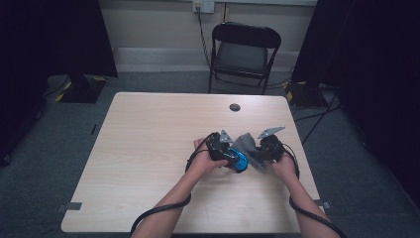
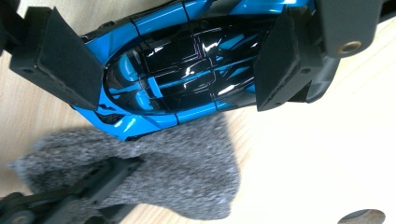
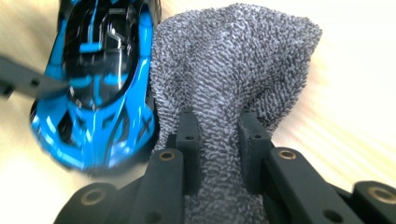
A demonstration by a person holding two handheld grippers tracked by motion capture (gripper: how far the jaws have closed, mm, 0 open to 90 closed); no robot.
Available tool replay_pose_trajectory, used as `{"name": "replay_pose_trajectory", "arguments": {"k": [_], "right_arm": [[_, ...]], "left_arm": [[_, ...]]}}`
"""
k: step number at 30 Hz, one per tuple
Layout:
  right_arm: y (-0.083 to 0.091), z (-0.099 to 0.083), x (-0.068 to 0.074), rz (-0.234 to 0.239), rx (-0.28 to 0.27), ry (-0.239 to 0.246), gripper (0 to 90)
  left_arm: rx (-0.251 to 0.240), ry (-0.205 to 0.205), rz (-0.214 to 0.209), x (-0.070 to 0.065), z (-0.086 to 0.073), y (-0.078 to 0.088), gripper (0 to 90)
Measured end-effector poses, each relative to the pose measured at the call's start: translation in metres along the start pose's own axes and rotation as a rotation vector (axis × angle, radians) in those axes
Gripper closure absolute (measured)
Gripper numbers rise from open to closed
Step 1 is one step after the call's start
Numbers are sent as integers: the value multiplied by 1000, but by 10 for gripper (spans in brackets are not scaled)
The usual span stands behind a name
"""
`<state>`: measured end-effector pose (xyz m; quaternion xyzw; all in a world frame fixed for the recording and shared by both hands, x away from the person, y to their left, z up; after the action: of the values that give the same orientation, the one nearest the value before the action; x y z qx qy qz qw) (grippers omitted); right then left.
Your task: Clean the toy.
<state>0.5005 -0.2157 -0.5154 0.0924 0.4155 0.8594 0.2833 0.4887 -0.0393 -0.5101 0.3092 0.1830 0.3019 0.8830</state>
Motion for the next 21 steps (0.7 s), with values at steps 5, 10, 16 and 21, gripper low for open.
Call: {"name": "replay_pose_trajectory", "arguments": {"k": [5,10,16,21], "right_arm": [[10,-11,4,8,-2,-11,741],[17,-19,8,9,-5,-16,741],[28,-32,16,18,-8,-36,741],[38,-40,20,24,5,-42,739]], "left_arm": [[-2,1,4,-1,0,-1,154],[-3,-4,-2,-1,0,0,153],[7,-1,5,-3,1,-1,153],[3,3,4,-2,0,-1,153]]}}
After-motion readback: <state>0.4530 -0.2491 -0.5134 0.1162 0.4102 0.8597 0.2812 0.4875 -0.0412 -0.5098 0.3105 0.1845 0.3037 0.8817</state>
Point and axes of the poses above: each handheld gripper's, and its own axes: y roughly backward along the jaws, z roughly out of its top, x roughly to its left, the point moved 5 cm from there along -y, roughly forward along the jaws, and after that the axes turned 10 degrees about y, right-handed, at the moved point
